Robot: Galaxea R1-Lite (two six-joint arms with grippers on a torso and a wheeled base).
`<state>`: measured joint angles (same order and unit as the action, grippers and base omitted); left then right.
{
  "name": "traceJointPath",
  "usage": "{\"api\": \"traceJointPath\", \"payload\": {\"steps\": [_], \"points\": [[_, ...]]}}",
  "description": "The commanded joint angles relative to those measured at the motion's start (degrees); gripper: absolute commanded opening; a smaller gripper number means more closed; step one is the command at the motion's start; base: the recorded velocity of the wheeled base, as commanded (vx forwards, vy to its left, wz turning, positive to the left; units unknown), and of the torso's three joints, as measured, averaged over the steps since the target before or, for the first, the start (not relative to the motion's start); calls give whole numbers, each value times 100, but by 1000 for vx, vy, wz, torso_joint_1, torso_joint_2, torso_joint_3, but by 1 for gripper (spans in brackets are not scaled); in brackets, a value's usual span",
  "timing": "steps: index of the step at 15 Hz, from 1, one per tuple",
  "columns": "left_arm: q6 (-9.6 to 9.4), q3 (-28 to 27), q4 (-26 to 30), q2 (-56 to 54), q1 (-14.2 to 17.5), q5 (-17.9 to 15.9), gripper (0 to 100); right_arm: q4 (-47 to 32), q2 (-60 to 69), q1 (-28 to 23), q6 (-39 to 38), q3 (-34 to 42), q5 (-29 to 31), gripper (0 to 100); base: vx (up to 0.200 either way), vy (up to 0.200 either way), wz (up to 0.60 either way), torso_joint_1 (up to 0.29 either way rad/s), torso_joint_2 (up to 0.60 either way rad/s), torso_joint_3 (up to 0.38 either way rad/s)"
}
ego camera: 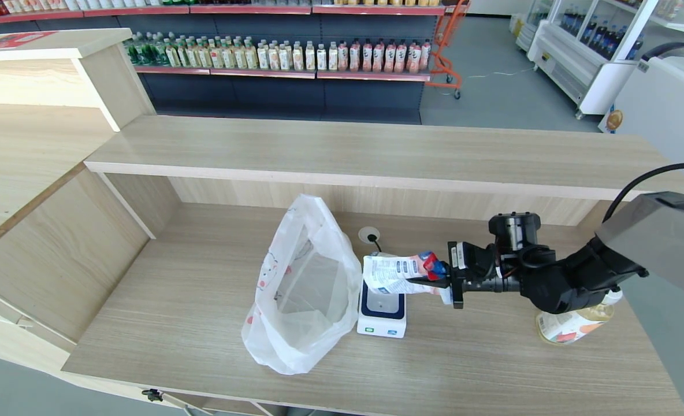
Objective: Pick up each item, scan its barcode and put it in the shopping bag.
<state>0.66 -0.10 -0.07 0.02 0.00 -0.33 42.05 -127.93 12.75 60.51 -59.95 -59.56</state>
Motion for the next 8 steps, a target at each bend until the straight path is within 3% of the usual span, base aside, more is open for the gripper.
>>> {"api": "traceJointPath", "payload": {"steps": [1,8], "points": [[4,1,-1,-2,0,-2,100,32,-48,-1,4,-8,-3,0,0,0,0,0,0,0],[4,1,-1,-2,0,-2,100,32,-101,-1,136,1,-55,0,0,0,0,0,0,0]]}}
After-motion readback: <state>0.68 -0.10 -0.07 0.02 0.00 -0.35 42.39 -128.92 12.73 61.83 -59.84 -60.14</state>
